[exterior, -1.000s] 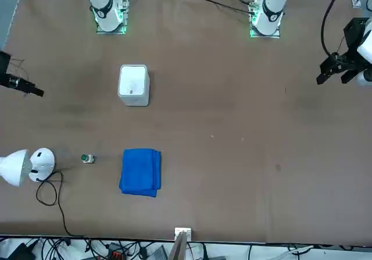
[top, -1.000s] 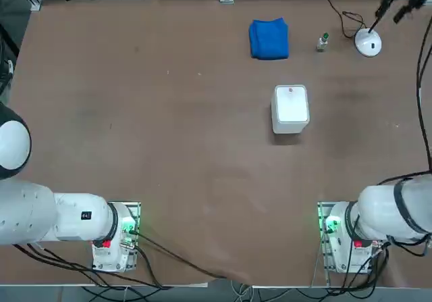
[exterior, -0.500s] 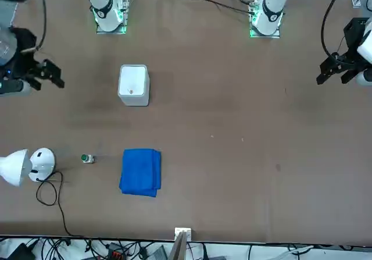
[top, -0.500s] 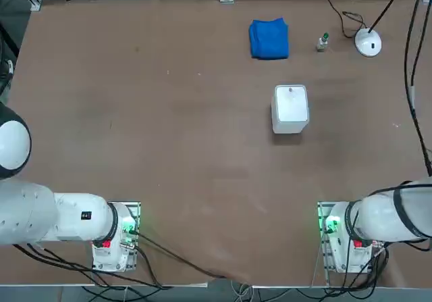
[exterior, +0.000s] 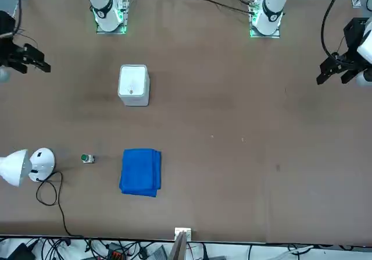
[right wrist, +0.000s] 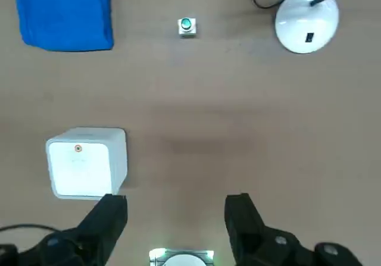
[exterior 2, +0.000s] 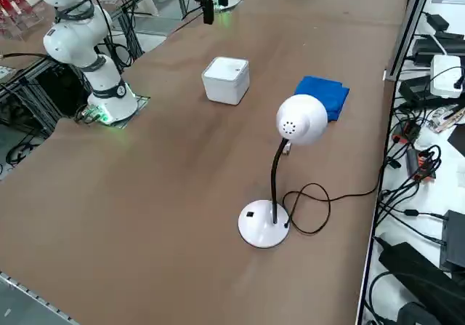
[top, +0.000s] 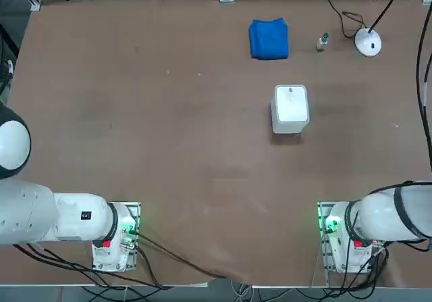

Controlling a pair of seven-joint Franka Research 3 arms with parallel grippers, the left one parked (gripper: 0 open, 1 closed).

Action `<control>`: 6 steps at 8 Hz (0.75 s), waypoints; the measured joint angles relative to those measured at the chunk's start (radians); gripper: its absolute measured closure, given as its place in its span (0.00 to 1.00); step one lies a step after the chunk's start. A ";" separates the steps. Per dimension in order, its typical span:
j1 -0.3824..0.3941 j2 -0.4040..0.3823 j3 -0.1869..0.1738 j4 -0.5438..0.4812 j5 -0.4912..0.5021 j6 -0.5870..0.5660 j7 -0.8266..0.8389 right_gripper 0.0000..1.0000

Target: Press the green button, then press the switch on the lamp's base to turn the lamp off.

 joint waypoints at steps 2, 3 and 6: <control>-0.002 0.001 0.001 0.000 -0.001 0.000 -0.001 0.00; -0.002 0.002 0.003 0.000 -0.001 0.000 -0.001 0.00; -0.043 0.009 0.054 -0.002 -0.003 0.012 0.000 0.00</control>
